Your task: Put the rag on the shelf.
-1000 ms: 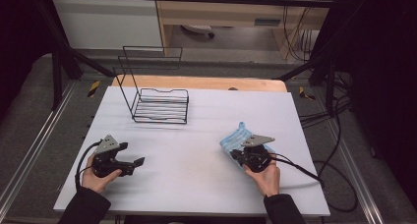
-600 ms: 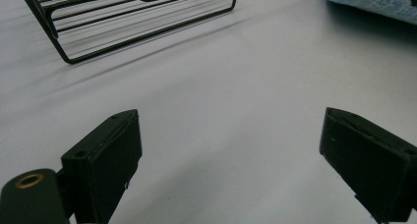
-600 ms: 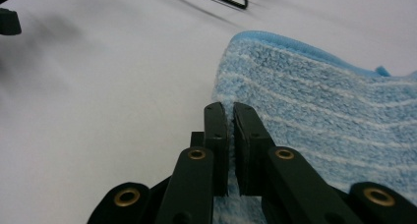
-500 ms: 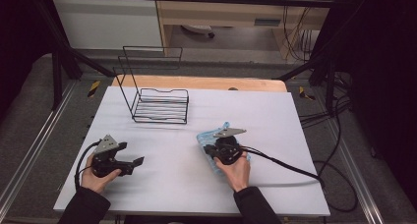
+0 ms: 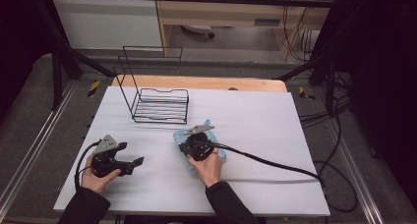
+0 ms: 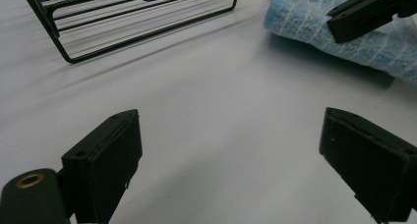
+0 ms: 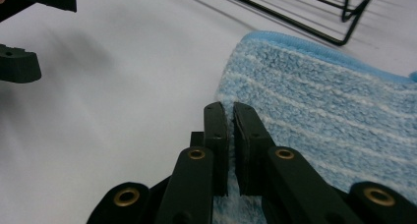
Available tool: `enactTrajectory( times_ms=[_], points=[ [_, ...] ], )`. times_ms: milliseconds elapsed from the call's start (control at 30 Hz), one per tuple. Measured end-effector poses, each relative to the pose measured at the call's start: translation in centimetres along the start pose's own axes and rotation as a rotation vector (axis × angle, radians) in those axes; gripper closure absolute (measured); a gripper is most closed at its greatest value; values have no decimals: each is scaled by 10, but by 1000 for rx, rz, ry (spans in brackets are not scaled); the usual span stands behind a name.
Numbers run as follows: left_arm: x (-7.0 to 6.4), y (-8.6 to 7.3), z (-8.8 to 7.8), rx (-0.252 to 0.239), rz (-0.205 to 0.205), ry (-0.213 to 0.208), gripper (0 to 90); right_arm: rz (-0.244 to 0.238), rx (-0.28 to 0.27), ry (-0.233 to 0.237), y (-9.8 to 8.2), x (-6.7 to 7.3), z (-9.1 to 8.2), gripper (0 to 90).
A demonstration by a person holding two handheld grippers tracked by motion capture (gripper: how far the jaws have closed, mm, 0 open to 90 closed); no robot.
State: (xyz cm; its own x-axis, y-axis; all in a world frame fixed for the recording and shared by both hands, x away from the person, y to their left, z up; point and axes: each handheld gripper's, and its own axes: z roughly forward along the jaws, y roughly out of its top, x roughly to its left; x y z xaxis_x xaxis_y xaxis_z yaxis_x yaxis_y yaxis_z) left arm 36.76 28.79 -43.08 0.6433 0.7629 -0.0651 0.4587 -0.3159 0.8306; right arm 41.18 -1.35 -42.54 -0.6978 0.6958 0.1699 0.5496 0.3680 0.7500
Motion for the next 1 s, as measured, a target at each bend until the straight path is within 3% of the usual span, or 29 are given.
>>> enactTrajectory(
  times_ms=[133,233,300,333,400,533,633,700,833,1000],
  points=[
    [0,0,0,2,0,-4,90,-6,15,15,-1,5,12,827],
    [0,0,0,1,-1,-4,90,-4,9,53,-3,6,15,712],
    [0,0,0,1,-2,-3,90,-15,-12,76,0,7,9,622],
    [0,0,0,1,-3,-3,90,-15,-12,76,0,7,9,622],
    [0,0,0,3,-4,-3,90,-54,-36,52,6,4,-7,547],
    [-1,0,0,3,-2,-2,90,-64,-59,-16,5,-18,-35,526],
    [0,0,0,8,0,-1,90,-55,-29,-78,-7,-42,-52,516],
    [-1,0,1,9,-3,-1,90,-31,-8,-95,-19,-57,-59,514],
    [-2,0,2,10,-1,-1,90,4,42,-86,-45,-74,-63,515],
    [-2,0,2,16,2,-2,89,48,53,-49,-62,-79,-61,531]
  ],
)
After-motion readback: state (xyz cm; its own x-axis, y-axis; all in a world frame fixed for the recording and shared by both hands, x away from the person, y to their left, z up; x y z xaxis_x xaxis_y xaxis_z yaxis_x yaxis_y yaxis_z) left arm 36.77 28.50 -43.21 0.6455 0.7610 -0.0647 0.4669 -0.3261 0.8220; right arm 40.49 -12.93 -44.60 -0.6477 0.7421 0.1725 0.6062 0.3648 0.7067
